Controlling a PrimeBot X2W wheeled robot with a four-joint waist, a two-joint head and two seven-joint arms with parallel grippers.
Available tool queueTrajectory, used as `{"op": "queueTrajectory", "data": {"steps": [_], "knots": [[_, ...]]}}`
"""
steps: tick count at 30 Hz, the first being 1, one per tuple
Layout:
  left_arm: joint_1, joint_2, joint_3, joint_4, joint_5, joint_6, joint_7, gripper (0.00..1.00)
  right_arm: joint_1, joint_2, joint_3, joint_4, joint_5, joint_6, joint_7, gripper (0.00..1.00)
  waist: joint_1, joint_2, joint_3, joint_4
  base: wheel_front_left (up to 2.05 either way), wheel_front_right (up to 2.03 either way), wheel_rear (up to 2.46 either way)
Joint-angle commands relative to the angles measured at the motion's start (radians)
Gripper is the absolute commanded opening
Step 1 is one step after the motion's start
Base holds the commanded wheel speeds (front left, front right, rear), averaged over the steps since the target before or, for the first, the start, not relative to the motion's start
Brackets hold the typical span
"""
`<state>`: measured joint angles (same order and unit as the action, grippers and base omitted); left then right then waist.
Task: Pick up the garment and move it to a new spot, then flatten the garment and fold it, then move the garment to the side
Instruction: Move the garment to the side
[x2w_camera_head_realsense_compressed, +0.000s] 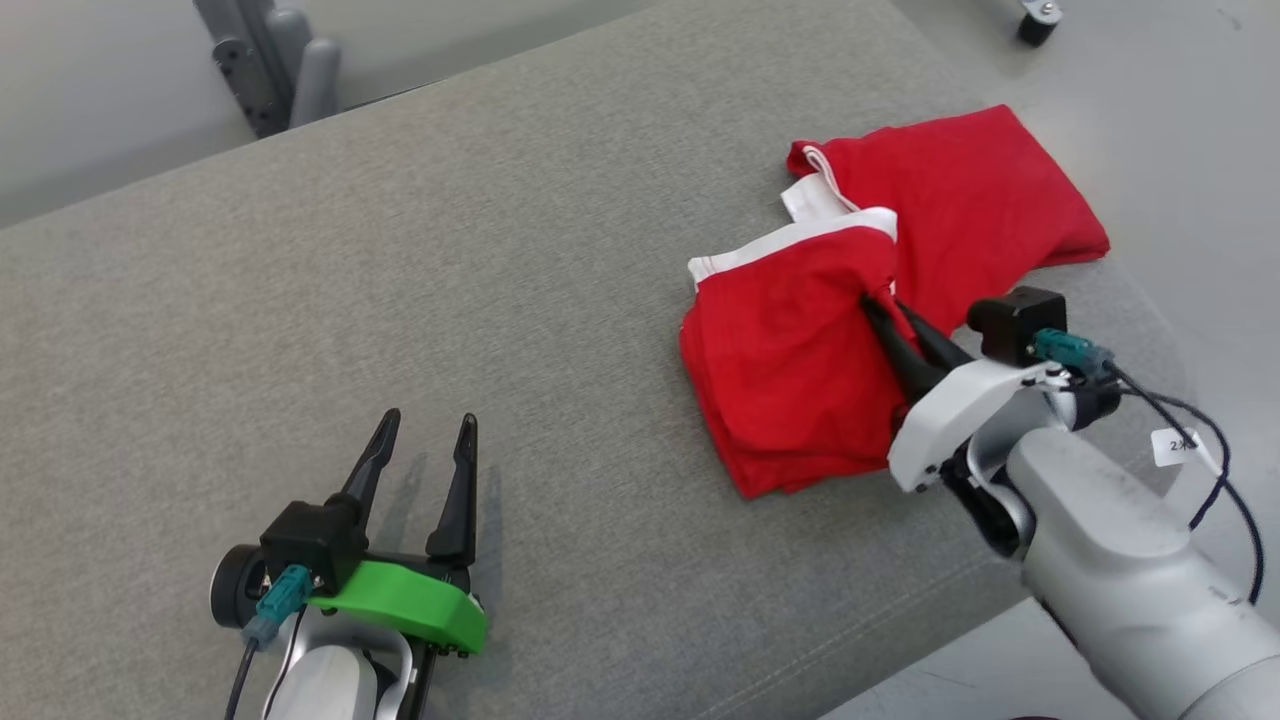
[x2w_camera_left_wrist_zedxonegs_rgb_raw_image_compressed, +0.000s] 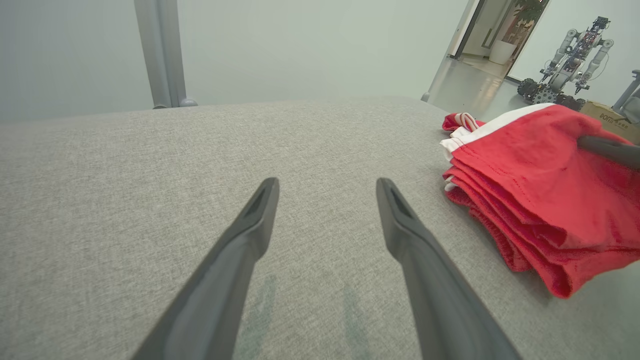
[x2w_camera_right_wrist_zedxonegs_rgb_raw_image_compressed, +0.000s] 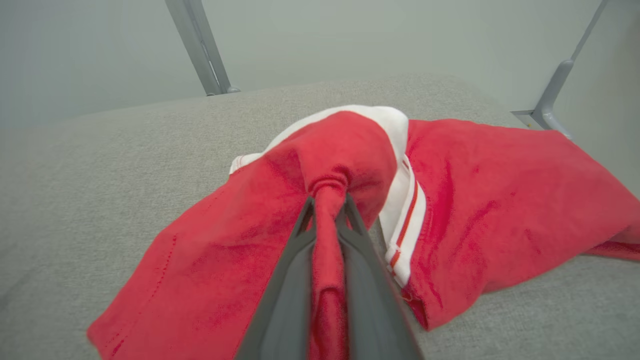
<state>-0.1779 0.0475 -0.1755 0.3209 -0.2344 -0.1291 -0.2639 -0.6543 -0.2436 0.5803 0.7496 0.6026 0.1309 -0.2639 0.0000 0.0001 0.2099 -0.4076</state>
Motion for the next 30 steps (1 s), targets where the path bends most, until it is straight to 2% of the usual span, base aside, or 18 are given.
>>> {"op": "queueTrajectory", "data": {"steps": [1,2,7,12,16,20,21,22,23,27,30], "knots": [[-0.021,0.006,0.003,-0.006,0.009,-0.002,0.001,1.0,-0.048,-0.035,0.019,0.031,0.007,-0.001,0.005,0.0,0.0,-0.0001,0.085,0.145,0.0,0.0,0.0],[-0.021,0.006,0.003,-0.006,0.009,-0.002,0.001,1.0,-0.048,-0.035,0.019,0.031,0.007,-0.001,0.005,0.0,0.0,-0.0001,0.085,0.145,0.0,0.0,0.0],[-0.028,0.006,0.009,-0.023,0.022,-0.002,0.001,1.0,-0.16,-0.141,0.058,0.161,0.022,-0.001,0.011,0.0,0.0,-0.0001,0.112,0.231,0.0,0.0,0.0],[-0.026,0.006,0.027,-0.039,0.031,-0.002,0.0,1.0,-0.238,-0.233,0.059,0.281,0.023,-0.001,0.006,0.0,0.0,-0.0001,0.137,0.288,0.0,0.0,0.0],[-0.025,0.006,0.039,-0.046,0.038,-0.002,0.001,1.0,-0.271,-0.292,0.045,0.377,0.013,-0.001,0.004,0.0,0.0,-0.0001,0.153,0.312,0.0,0.0,0.0],[-0.021,0.005,0.056,-0.056,0.048,-0.002,0.0,1.0,-0.29,-0.323,0.031,0.441,0.003,-0.001,0.0,0.0,0.0,-0.0001,0.165,0.319,0.0,0.0,0.0],[-0.028,0.006,0.063,-0.058,0.052,-0.002,0.001,1.0,-0.3,-0.346,0.02,0.466,-0.01,-0.001,-0.002,0.37,0.0,-0.0001,0.169,0.32,0.0,0.0,0.0],[-0.033,0.005,0.065,-0.059,0.055,-0.002,0.001,1.0,-0.308,-0.359,0.008,0.47,-0.02,-0.001,-0.003,0.97,0.0,-0.0001,0.17,0.321,0.0,0.0,0.0],[-0.036,0.005,0.067,-0.06,0.058,-0.002,0.0,1.0,-0.312,-0.37,-0.009,0.474,-0.03,-0.001,-0.003,1.0,0.0,-0.0001,0.171,0.321,0.0,0.0,0.0],[-0.041,0.005,0.068,-0.057,0.063,-0.002,0.0,1.0,-0.328,-0.425,-0.115,0.485,-0.105,-0.001,-0.001,1.0,0.0,-0.0001,0.164,0.319,0.0,0.0,0.0],[-0.035,0.005,0.07,-0.056,0.059,-0.002,0.001,1.0,-0.309,-0.43,-0.217,0.451,-0.18,-0.001,-0.001,1.0,0.0,-0.0001,0.151,0.316,0.0,0.0,0.0]]}}
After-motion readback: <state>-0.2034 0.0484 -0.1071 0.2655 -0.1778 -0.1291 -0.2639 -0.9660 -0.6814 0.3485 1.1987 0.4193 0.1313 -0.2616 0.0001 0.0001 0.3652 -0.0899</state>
